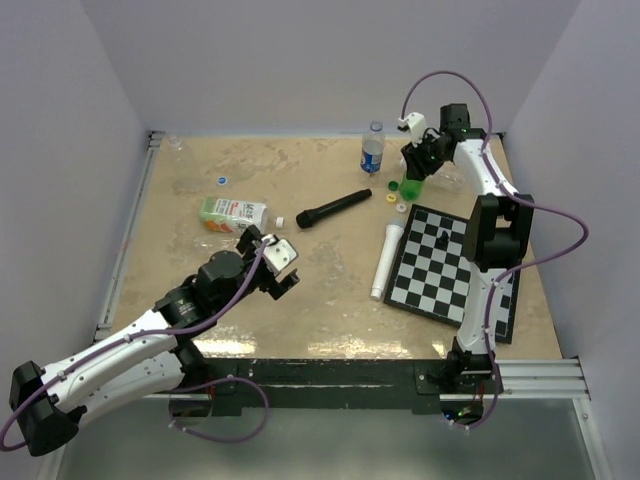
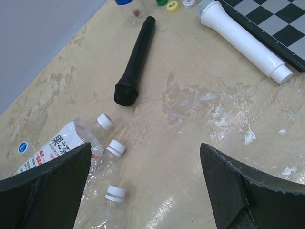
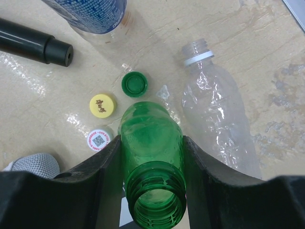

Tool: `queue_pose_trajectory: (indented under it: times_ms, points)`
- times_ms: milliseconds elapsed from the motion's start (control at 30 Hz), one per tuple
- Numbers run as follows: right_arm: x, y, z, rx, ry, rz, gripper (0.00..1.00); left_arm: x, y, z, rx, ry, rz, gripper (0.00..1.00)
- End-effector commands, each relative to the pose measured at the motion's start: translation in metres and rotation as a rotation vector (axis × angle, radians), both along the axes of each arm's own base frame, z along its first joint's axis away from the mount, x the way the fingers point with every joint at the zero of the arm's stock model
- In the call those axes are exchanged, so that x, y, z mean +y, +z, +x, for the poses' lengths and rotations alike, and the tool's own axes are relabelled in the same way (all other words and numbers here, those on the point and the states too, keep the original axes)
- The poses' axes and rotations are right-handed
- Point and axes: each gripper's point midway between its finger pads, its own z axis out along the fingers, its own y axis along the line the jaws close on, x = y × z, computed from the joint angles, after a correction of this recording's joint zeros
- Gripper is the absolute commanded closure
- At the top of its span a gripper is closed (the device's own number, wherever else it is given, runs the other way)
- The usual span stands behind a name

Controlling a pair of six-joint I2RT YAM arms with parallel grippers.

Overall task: Unscrew the bottle caps
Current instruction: Place the plastic bottle at the center of the board.

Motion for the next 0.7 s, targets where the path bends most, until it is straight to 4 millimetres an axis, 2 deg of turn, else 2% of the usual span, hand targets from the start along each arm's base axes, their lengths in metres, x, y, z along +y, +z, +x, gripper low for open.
queue_pose_trajectory:
  times_ms: [0,200,667]
  points:
    - [-0.002,0.017,0.005,-0.029,-0.001,-0.003,0.59,0.0,0.0,0.001,-0.013,-0.006,0.008,0.0]
    - [-0.002,0.02,0.006,-0.035,0.007,0.003,0.41,0.0,0.001,0.001,-0.015,-0.008,0.006,0.0]
    - [0.0,0.031,0.005,-0.054,0.015,0.006,0.26,0.0,0.002,0.001,-0.015,-0.009,0.004,0.0]
